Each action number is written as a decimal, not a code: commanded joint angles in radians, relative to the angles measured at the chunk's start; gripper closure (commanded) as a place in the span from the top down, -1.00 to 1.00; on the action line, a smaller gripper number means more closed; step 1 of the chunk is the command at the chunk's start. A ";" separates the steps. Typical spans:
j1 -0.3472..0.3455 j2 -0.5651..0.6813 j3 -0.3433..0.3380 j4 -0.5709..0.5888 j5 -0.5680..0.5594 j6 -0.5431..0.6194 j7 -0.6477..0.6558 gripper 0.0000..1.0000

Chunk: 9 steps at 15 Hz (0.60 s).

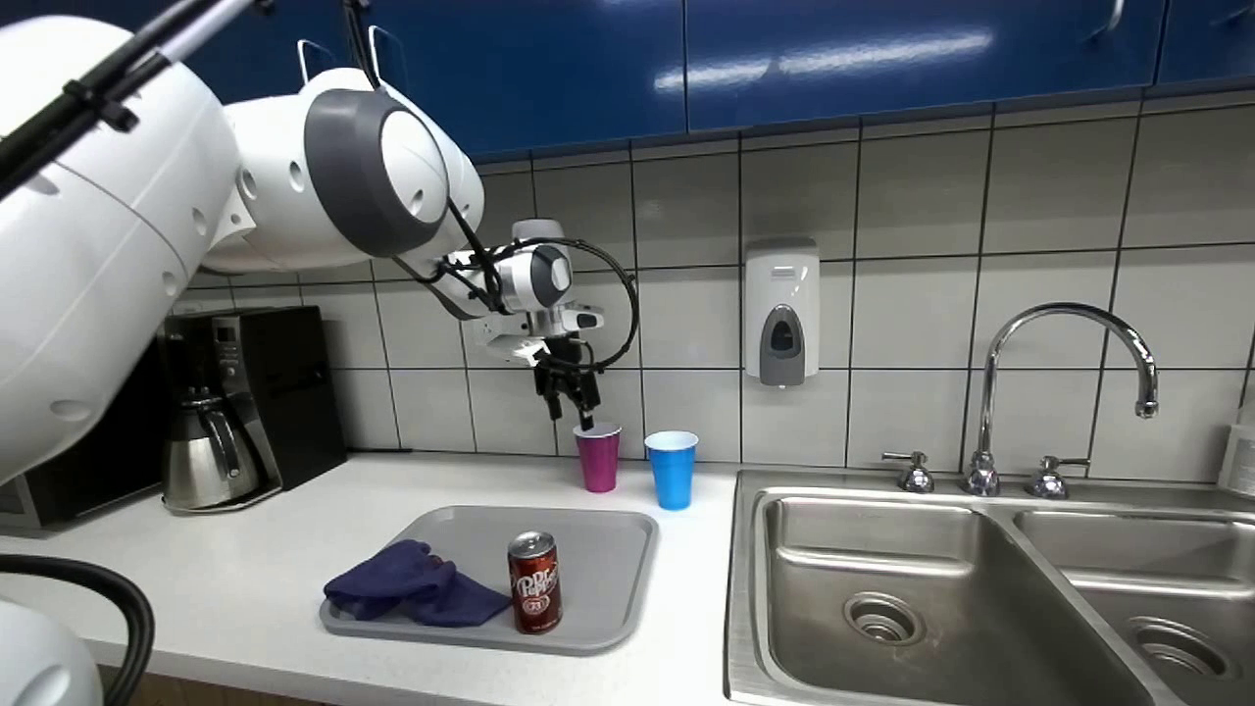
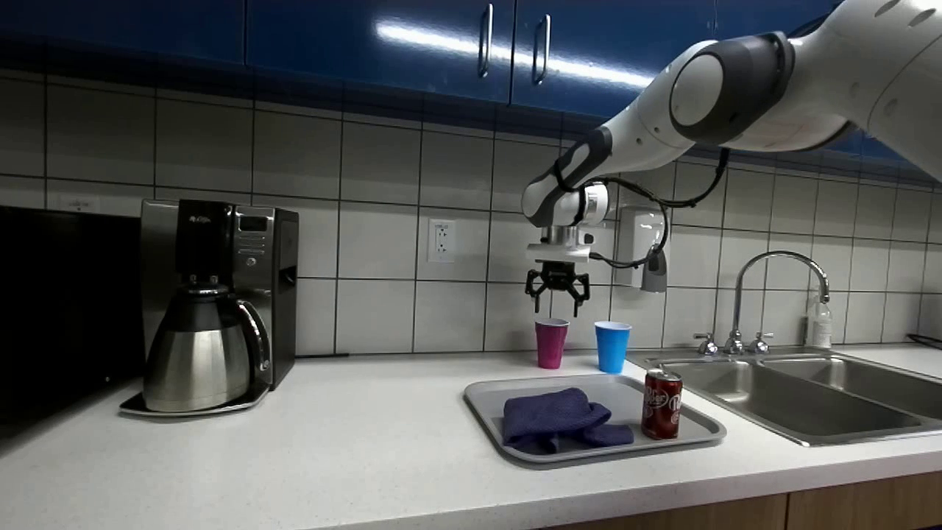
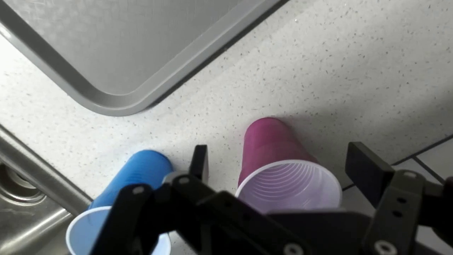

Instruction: Put the cups on the try

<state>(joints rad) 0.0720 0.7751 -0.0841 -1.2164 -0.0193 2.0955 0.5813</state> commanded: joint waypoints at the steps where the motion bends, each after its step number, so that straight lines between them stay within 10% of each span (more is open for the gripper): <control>1: -0.012 0.096 -0.005 0.158 0.029 -0.059 -0.001 1.00; 9: -0.023 0.187 -0.025 0.300 0.038 -0.085 0.038 1.00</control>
<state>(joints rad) 0.0595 0.9076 -0.0985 -1.0219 0.0013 2.0641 0.5890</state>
